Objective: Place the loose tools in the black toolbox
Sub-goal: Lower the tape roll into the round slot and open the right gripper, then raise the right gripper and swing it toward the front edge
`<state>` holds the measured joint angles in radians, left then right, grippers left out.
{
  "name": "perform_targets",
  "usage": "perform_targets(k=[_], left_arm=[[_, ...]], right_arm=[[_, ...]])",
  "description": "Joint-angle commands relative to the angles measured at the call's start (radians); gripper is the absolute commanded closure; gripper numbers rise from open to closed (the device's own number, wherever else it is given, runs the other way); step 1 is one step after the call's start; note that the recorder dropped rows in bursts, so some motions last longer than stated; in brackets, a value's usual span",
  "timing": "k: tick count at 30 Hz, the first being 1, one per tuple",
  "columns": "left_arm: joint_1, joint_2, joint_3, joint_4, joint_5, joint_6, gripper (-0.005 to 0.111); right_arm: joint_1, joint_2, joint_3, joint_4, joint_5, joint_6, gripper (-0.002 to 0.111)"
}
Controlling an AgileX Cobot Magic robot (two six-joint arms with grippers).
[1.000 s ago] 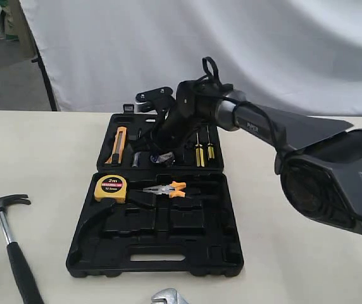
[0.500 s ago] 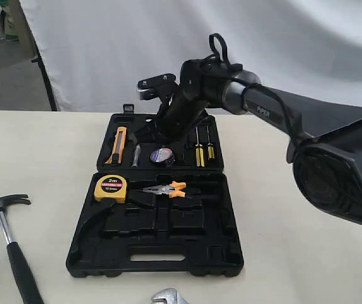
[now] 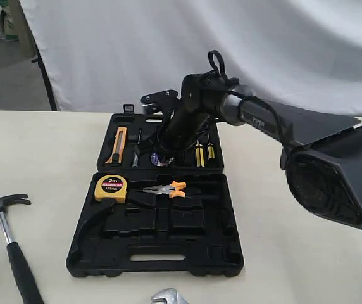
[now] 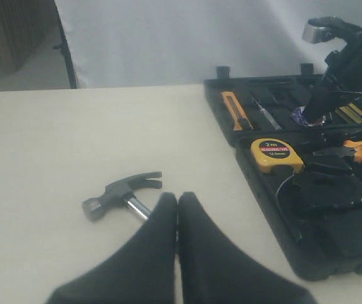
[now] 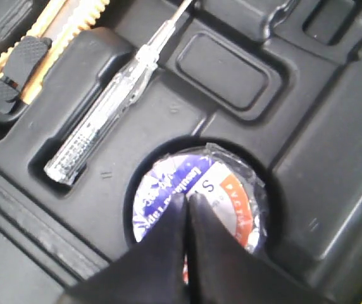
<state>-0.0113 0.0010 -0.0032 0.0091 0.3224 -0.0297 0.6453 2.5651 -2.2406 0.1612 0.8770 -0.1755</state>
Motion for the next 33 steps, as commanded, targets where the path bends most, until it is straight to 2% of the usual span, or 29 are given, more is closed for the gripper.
perform_targets(k=[1, 7, 33], left_arm=[[-0.007, -0.001, 0.003, -0.003, -0.003, -0.001, 0.106], [-0.007, -0.001, 0.003, -0.003, -0.003, -0.001, 0.106], [-0.007, -0.001, 0.003, -0.003, -0.003, -0.001, 0.106]], right_arm=[[-0.015, 0.007, 0.008, -0.034, 0.026, 0.002, 0.108], [-0.015, -0.045, 0.008, -0.043, 0.001, 0.002, 0.108], [-0.015, 0.004, 0.008, -0.084, -0.028, 0.052, 0.108]])
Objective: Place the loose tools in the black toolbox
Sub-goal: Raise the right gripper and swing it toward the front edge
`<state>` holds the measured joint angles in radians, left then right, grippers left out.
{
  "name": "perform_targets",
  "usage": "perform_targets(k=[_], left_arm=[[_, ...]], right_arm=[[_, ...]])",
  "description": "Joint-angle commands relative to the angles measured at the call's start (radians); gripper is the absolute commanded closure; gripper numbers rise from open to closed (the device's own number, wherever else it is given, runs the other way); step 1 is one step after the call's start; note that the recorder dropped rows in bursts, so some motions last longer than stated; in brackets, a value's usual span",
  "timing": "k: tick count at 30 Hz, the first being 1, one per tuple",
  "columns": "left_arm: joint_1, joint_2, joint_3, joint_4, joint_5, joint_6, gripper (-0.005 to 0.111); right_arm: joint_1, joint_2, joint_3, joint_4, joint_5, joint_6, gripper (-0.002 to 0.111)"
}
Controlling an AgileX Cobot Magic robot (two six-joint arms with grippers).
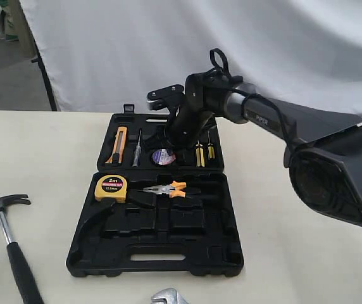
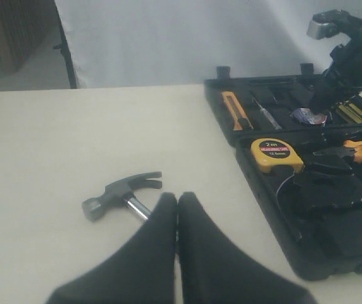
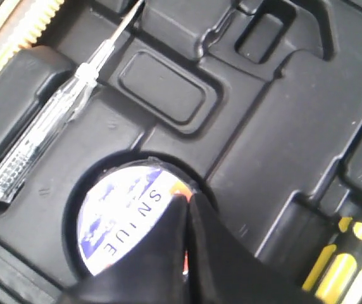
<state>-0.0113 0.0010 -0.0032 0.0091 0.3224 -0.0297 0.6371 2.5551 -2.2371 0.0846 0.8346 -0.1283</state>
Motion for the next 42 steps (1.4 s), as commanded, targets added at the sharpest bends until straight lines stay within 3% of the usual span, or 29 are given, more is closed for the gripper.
perform_targets(k=[1, 17, 29, 33, 38, 42], left_arm=[[-0.007, -0.001, 0.003, -0.003, -0.003, -0.001, 0.106], [-0.007, -0.001, 0.003, -0.003, -0.003, -0.001, 0.106], [-0.007, -0.001, 0.003, -0.003, -0.003, -0.001, 0.106], [-0.007, -0.001, 0.003, -0.003, -0.003, -0.001, 0.106], [-0.007, -0.001, 0.003, -0.003, -0.003, -0.001, 0.106], [-0.007, -0.001, 0.003, -0.003, -0.003, -0.001, 0.106]], right_arm=[[-0.006, 0.014, 0.005, -0.008, 0.012, 0.005, 0.108], [-0.006, -0.097, 0.005, -0.005, 0.046, -0.003, 0.108], [-0.006, -0.251, 0.019, 0.036, 0.330, -0.098, 0.108], [-0.006, -0.371, 0.210, 0.184, 0.245, -0.160, 0.108], [-0.006, -0.656, 0.683, 0.204, 0.033, -0.186, 0.108], [-0.006, -0.843, 1.010, 0.355, -0.134, -0.285, 0.108]])
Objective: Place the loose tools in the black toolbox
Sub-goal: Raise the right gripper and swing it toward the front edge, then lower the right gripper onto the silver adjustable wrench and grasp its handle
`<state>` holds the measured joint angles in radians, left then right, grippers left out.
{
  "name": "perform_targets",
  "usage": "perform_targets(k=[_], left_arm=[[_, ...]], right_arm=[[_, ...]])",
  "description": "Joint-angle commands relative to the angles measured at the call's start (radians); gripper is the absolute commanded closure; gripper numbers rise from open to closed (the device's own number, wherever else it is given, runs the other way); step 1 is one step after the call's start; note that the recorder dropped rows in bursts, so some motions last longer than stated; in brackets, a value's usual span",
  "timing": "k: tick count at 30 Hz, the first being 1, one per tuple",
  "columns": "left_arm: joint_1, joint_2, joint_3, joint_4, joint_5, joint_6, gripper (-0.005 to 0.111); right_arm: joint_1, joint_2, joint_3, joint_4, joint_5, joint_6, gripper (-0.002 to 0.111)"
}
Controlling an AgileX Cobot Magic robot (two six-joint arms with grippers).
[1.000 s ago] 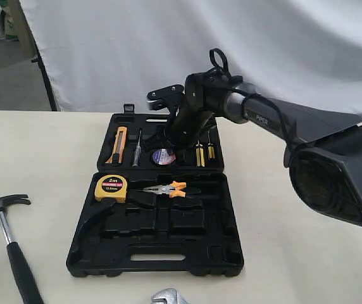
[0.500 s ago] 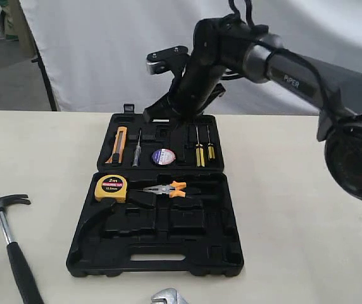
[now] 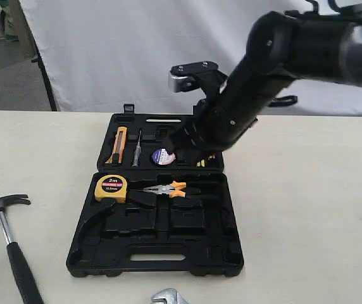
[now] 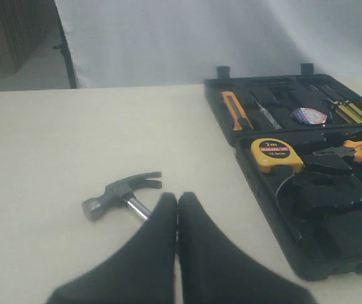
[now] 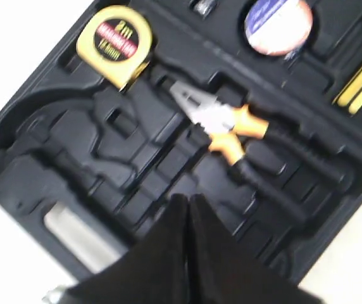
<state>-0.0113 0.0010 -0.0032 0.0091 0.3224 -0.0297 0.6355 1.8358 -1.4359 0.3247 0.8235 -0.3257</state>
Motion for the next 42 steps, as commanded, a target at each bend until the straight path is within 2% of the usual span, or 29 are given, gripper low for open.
perform_targets(k=[1, 4, 8, 14, 18, 22, 24, 27, 30, 32, 35, 42], left_arm=[[-0.007, -0.001, 0.003, -0.003, -0.003, -0.001, 0.106], [-0.007, -0.001, 0.003, -0.003, -0.003, -0.001, 0.106], [-0.007, -0.001, 0.003, -0.003, -0.003, -0.001, 0.106], [-0.007, -0.001, 0.003, -0.003, -0.003, -0.001, 0.106], [-0.007, -0.001, 0.003, -0.003, -0.003, -0.001, 0.106], [-0.007, -0.001, 0.003, -0.003, -0.003, -0.001, 0.106], [-0.007, -0.001, 0.003, -0.003, -0.003, -0.001, 0.106], [-0.007, -0.001, 0.003, -0.003, -0.003, -0.001, 0.106], [-0.007, -0.001, 0.003, -0.003, -0.003, -0.001, 0.106], [-0.007, -0.001, 0.003, -0.003, -0.003, -0.001, 0.106], [-0.007, -0.001, 0.003, -0.003, -0.003, -0.001, 0.106], [-0.007, -0.001, 0.003, -0.003, -0.003, -0.001, 0.106]], right_arm=[[-0.005, -0.171, 0.273, 0.164, -0.152, -0.126, 0.108], [-0.003, -0.316, 0.525, 0.325, -0.197, -0.282, 0.108], [-0.003, -0.376, 0.711, 0.483, -0.205, -0.464, 0.108], [0.012, -0.314, 0.731, 0.523, -0.213, -0.511, 0.108], [0.103, -0.268, 0.731, 0.523, -0.227, -0.560, 0.108], [0.200, -0.241, 0.731, 0.503, -0.329, -0.559, 0.107], [0.235, -0.232, 0.731, 0.499, -0.404, -0.550, 0.103], [0.267, -0.226, 0.731, 0.486, -0.475, -0.550, 0.087], [0.267, -0.226, 0.731, 0.477, -0.469, -0.550, 0.068], [0.267, -0.226, 0.731, 0.453, -0.452, -0.554, 0.060], [0.267, -0.226, 0.731, 0.407, -0.422, -0.554, 0.057], [0.267, -0.204, 0.731, 0.331, -0.424, -0.536, 0.056]])
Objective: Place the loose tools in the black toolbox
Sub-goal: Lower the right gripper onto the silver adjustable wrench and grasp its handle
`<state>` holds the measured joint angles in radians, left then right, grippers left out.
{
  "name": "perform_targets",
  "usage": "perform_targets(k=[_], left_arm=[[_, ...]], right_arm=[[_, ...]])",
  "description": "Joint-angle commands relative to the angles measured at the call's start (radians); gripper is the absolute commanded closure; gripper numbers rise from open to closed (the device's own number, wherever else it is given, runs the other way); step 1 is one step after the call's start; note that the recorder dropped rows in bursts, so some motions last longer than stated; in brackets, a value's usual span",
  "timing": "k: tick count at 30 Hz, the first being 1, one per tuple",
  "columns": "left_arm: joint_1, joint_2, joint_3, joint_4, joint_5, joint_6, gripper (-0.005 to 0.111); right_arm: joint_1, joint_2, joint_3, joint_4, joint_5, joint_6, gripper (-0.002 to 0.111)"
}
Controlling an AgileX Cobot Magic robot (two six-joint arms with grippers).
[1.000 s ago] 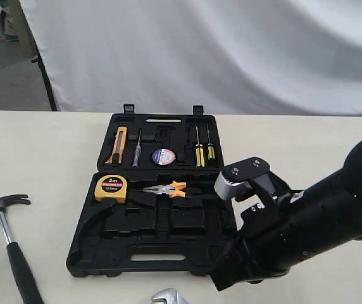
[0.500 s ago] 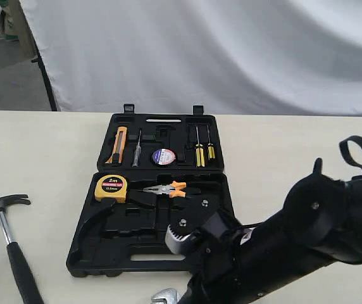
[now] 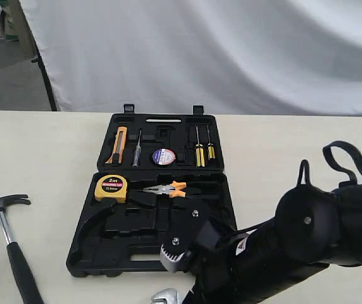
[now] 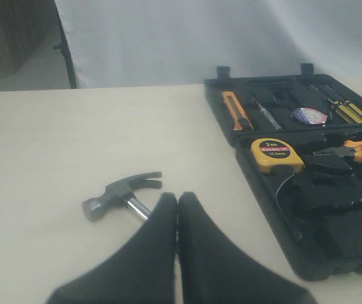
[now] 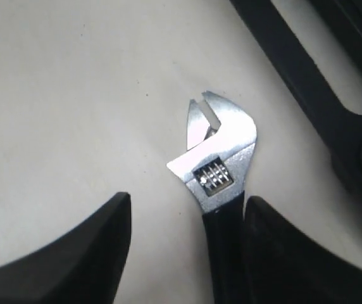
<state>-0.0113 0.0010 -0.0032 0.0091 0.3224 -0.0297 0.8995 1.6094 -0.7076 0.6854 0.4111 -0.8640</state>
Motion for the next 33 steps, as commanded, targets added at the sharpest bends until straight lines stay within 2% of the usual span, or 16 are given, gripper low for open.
perform_targets(k=[1, 11, 18, 33], left_arm=[[-0.007, -0.001, 0.003, -0.003, -0.003, -0.001, 0.106], [-0.007, -0.001, 0.003, -0.003, -0.003, -0.001, 0.106], [-0.007, -0.001, 0.003, -0.003, -0.003, -0.001, 0.106], [-0.007, -0.001, 0.003, -0.003, -0.003, -0.001, 0.106]], right_arm=[[0.003, 0.034, 0.002, -0.033, -0.019, 0.003, 0.056], [0.003, 0.149, -0.012, -0.043, -0.115, 0.003, 0.056], [0.003, 0.201, -0.012, -0.043, -0.115, 0.001, 0.056], [0.015, 0.219, -0.012, -0.056, 0.002, -0.049, 0.056]])
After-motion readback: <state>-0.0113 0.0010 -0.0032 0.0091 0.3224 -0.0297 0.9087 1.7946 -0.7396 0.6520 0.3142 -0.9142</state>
